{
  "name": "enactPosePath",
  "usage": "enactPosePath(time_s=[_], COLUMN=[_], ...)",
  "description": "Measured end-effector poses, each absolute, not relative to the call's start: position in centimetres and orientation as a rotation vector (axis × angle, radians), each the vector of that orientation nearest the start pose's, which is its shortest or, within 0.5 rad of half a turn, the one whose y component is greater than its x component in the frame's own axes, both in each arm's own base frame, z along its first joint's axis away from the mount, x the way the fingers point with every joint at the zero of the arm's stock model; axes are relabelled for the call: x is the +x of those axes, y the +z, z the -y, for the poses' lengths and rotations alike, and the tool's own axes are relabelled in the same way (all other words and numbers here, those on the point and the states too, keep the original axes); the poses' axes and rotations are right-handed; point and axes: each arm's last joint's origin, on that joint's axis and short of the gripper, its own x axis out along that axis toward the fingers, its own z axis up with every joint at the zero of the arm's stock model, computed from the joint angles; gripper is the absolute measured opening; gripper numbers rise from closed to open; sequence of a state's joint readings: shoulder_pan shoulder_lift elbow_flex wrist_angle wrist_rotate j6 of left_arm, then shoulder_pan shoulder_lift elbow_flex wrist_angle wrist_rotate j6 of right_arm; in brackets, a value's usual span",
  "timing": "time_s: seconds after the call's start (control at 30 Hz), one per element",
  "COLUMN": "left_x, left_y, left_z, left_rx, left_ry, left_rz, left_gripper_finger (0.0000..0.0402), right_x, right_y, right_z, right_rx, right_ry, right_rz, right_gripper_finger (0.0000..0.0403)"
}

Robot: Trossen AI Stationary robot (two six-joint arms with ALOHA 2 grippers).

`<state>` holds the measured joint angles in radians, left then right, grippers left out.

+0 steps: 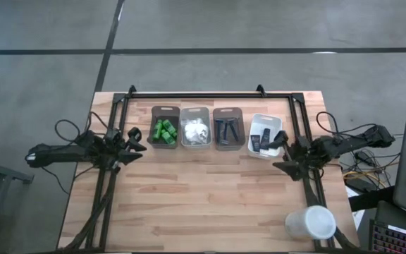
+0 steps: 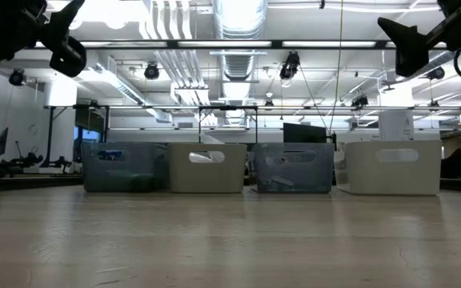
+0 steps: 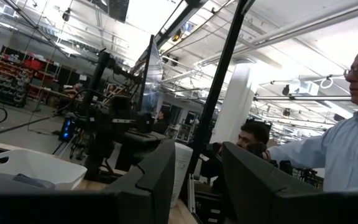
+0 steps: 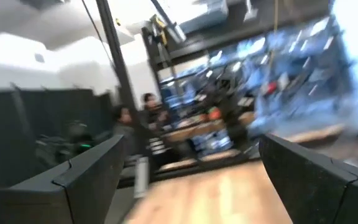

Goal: Pick & Place Travel size toiletries
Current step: Return to Home Position

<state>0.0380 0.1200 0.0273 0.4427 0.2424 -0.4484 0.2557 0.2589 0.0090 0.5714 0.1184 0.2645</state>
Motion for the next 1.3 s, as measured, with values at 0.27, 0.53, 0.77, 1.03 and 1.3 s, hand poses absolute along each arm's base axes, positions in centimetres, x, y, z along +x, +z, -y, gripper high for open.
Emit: enactPosePath(time_s=[0.27, 0.53, 0.77, 1.03, 1.3], left_x=[9.8, 9.8, 9.8, 9.8, 9.8], left_y=[20.5, 20.4, 20.4, 20.3, 20.3], left_z=[0.3, 0.3, 0.3, 0.3, 0.3], left_rx=[-0.393, -0.395, -0.396, -0.396, -0.396], left_ry=[-0.276, -0.274, -0.273, -0.272, -0.272], left_rz=[0.294, 0.287, 0.279, 0.278, 0.278], left_gripper_finger=[0.0138, 0.0138, 0.0138, 0.0138, 0.0138], right_x=[9.6, 9.5, 9.7, 9.9, 9.9], right_y=[19.8, 18.2, 17.0, 16.7, 16.7], right_z=[-1.0, -0.4, -0.4, -0.4, -0.4], right_rx=[0.159, 0.186, 0.417, 0.425, 0.426], right_ry=[0.231, 0.180, 0.173, 0.166, 0.166], right_rz=[0.306, 0.157, 0.007, -0.030, -0.031], right_gripper_finger=[0.0364, 0.0363, 0.0364, 0.0363, 0.0364])
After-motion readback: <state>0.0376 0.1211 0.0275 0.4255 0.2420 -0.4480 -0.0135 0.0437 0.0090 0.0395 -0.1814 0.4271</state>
